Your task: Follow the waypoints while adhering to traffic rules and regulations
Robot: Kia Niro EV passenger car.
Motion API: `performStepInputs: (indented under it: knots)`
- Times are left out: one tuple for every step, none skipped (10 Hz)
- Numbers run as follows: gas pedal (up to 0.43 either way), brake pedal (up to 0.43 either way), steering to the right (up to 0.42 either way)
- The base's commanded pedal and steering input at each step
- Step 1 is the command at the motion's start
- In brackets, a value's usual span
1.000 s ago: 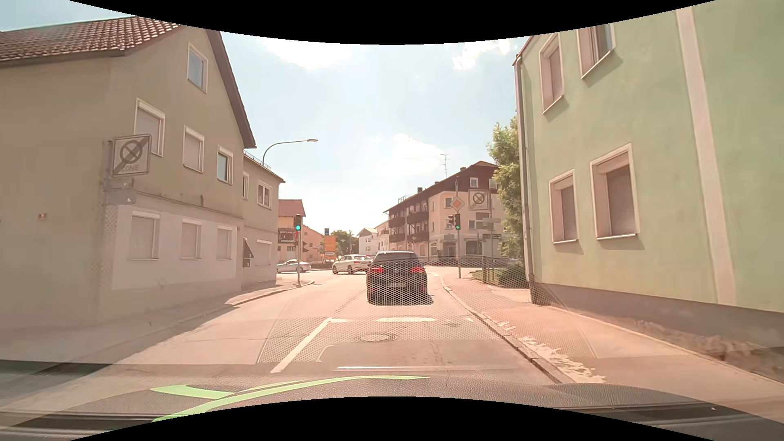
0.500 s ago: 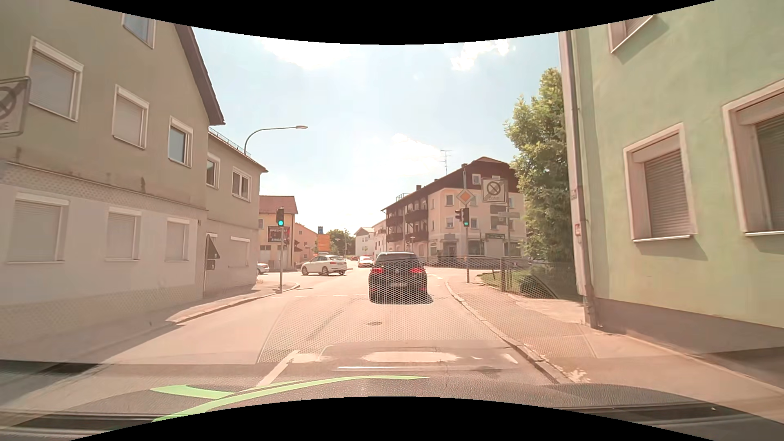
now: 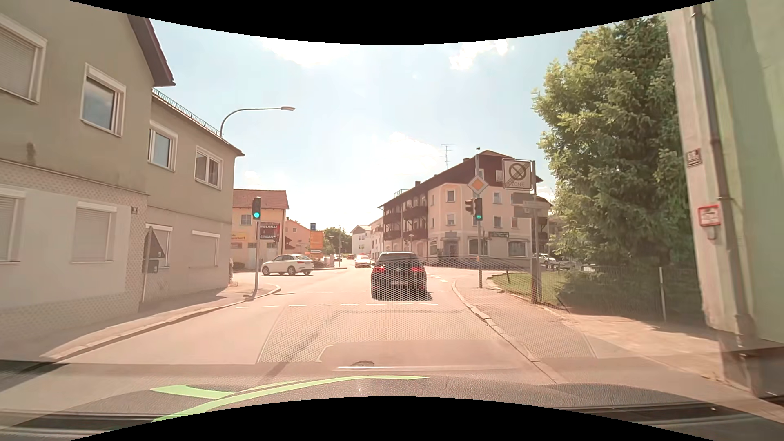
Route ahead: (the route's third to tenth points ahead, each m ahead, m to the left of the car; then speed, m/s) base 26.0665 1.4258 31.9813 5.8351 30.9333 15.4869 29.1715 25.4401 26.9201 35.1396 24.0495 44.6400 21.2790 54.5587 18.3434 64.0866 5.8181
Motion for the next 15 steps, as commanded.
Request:
performStepInputs:
  knots:
    - [0.138,0.0,0.018]
    - [0.138,0.0,0.019]
    - [0.138,0.0,0.02]
    - [0.138,0.0,0.019]
    - [0.138,0.0,0.02]
    - [0.138,0.0,0.02]
    - [0.138,0.0,0.02]
    - [0.118,0.0,0.018]
    - [0.028,0.0,0.018]
    - [0.0,0.0,0.017]
    - [0.0,0.0,0.016]
    - [0.0,0.0,0.015]
    - [0.0,0.0,0.013]
    - [0.0,0.0,0.013]
    - [0.0,0.0,0.012]
